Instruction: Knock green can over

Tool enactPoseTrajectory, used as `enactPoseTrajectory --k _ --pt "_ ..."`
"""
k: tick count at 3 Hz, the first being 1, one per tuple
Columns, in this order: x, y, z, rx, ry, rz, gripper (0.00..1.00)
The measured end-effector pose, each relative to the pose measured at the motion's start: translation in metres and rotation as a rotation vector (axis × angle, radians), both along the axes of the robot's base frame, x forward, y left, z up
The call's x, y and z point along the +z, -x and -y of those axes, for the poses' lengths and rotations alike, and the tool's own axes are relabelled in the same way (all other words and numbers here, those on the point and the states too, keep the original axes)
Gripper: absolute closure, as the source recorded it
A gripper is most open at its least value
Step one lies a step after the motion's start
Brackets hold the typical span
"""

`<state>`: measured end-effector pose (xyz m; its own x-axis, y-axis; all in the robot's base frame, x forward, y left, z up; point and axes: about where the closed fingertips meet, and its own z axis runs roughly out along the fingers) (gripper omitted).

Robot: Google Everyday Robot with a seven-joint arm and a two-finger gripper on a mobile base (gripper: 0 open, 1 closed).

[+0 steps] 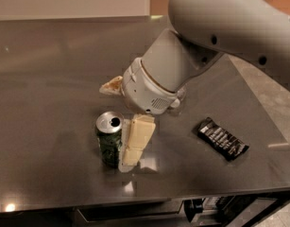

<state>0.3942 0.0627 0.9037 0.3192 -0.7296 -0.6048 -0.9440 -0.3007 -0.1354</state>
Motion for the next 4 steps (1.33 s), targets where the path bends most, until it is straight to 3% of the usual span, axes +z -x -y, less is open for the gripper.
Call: enactPoseTrajectory --k 1,3,4 --pt "-0.007 0.001 0.001 0.006 0.009 -0.006 0.18" --pt "-0.005 -0.003 0.006 0.004 -0.005 -0.041 0.65" --pt "0.010 -0.012 0.019 -0.012 0.039 -0.051 0.89"
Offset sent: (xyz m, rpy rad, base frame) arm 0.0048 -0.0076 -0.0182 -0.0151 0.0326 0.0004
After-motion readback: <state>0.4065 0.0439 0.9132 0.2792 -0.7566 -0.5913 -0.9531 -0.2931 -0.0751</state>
